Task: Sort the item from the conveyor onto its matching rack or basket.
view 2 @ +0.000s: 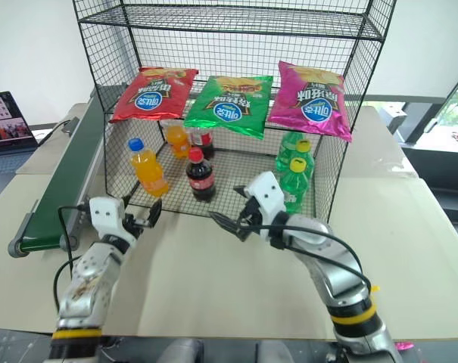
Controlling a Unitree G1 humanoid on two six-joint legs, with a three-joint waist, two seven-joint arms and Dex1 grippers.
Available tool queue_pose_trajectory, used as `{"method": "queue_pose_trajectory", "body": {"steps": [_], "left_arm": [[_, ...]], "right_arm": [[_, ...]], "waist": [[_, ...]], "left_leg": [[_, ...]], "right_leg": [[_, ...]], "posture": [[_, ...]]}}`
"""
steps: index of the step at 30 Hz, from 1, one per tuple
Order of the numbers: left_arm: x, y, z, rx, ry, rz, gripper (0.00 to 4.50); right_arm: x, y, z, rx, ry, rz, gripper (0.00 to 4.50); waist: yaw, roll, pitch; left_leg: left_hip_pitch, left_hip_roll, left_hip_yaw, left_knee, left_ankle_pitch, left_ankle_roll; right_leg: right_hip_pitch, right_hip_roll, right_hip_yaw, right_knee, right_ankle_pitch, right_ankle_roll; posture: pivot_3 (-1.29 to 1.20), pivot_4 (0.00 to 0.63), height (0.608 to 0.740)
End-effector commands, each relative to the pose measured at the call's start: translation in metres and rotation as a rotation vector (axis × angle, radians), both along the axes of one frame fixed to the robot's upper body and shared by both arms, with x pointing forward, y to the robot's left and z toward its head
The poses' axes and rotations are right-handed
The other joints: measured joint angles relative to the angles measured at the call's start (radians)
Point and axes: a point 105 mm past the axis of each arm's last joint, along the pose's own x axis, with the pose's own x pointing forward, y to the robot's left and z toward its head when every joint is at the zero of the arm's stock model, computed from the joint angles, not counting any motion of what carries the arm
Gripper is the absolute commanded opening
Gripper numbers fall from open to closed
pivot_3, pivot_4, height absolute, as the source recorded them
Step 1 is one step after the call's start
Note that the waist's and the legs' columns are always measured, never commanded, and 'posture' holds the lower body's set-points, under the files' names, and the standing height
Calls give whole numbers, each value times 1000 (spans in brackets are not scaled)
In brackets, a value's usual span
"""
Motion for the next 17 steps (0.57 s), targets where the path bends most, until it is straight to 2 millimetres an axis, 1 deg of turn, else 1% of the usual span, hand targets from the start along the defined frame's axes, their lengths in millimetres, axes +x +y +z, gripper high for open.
{"method": "queue_pose_trajectory", "body": {"steps": [1,3,8,12,15,17], "left_arm": [[-16,-12,5,31,19,-82,4484],[-21,-10,-2,43,49,-74,4484],[-26,-12,-13,51,71,-49,4484],[-26,-20,-15,25,72,-65,4484],[-24,-22,-19,25,81,-85,4484],[-23,-25,-21,-19,105,-121,4484]], "right_arm": [[-5,-17,-3,-22,-81,-114,4500],[-6,-26,-19,-26,-56,-192,4500],[-8,-43,-43,-18,-37,-354,4500],[-9,-54,-48,3,-37,-442,4500],[-8,-56,-49,7,-42,-464,4500],[-6,-56,-49,10,-43,-470,4500]], "waist": [[1,1,0],[1,1,0],[-1,1,0],[0,1,0],[-1,1,0],[0,1,0]], "left_leg": [[0,0,0,0,0,0],[0,0,0,1,0,-1],[0,0,1,1,0,-1],[0,0,1,1,0,-1],[0,0,1,1,0,-1],[0,0,1,1,0,-1]], "right_leg": [[0,0,0,0,-1,1],[1,0,0,-1,-4,7],[0,1,1,-1,-5,7],[0,0,1,-2,-5,7],[0,0,1,-2,-5,7],[0,0,1,-1,-5,7]], "posture": [[0,150,738],[0,150,738],[0,150,738],[0,150,738],[0,150,738],[0,150,738]]}}
